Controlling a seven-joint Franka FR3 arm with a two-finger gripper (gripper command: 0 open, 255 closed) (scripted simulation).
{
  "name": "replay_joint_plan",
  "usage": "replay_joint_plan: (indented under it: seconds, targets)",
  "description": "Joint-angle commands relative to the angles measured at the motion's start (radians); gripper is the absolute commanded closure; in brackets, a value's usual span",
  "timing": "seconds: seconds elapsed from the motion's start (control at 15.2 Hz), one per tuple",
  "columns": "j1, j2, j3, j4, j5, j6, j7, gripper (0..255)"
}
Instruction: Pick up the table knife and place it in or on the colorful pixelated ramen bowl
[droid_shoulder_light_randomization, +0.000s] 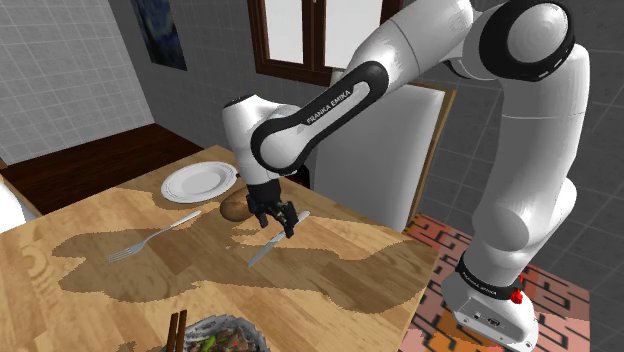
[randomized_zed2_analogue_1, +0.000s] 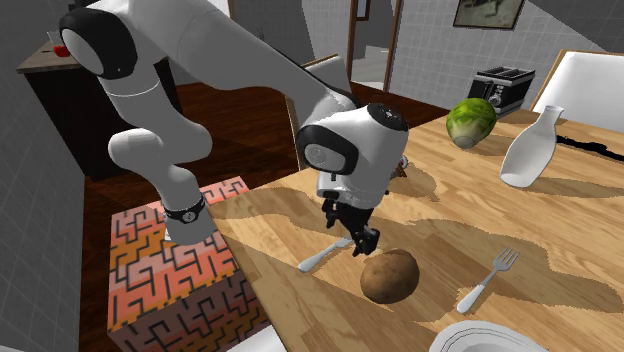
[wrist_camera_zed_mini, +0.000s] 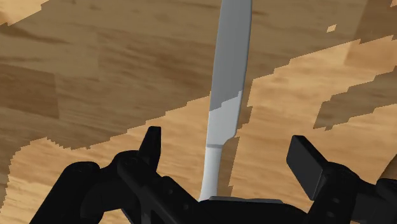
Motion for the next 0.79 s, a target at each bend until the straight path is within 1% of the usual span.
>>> replay_joint_plan:
  seconds: [0.0, 0.46, 0.53, 0.73]
  targets:
    - [0.006, 0.010, -0.003, -0.011, -0.009, 0.018, 0.009, 0]
    - [0.006, 0.010, -0.003, -0.011, -0.009, 0.018, 0.009, 0]
    - [0.006, 0.010, -0.003, -0.011, -0.009, 0.018, 0.009, 255]
    - [0.008, 0.013, -0.004, -0.009, -0.010, 0.018, 0.011, 255]
